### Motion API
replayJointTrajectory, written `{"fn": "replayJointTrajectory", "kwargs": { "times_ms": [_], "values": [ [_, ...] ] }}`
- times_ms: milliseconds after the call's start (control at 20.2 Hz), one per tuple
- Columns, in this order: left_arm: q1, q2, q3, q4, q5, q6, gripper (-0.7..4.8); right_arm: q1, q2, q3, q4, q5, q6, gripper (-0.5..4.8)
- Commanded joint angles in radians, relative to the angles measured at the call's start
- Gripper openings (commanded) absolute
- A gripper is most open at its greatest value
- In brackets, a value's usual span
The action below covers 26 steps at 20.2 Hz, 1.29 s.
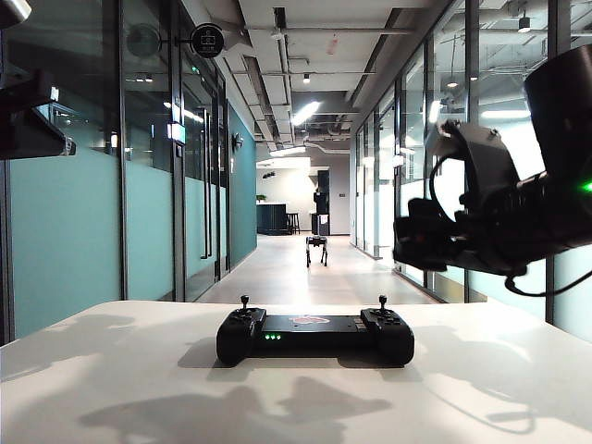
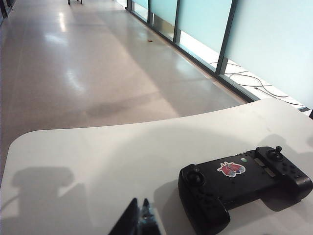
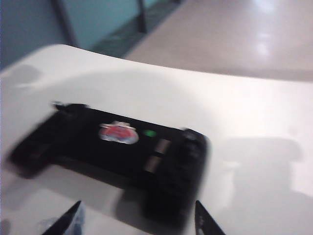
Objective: Push the left joystick on the remote control sitting on the white table backward to make the robot dog back up in a straight line until it returns close to you.
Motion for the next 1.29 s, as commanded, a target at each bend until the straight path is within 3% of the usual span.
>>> {"fn": "replayJointTrajectory", "kwargs": {
  "times_ms": [49,198,346,1285],
  "values": [
    [0.0,-0.001,0.004,0.024,0.008,0.0,-0.05,-0.001,-0.002,0.019,-0.032,0.042,0.007,2.85],
    [0.0,-0.001,0.004,0.029,0.008,0.0,-0.05,0.014,0.033,0.077,-0.076,0.051,0.008,2.9],
    [0.0,-0.001,0.004,0.029,0.008,0.0,-0.05,0.024,0.098,0.114,-0.078,0.077,0.009,3.47],
    [0.0,0.0,0.004,-0.011,0.033,0.001,-0.05,0.024,0.306,0.278,-0.144,0.077,0.008,3.47]
  ]
}}
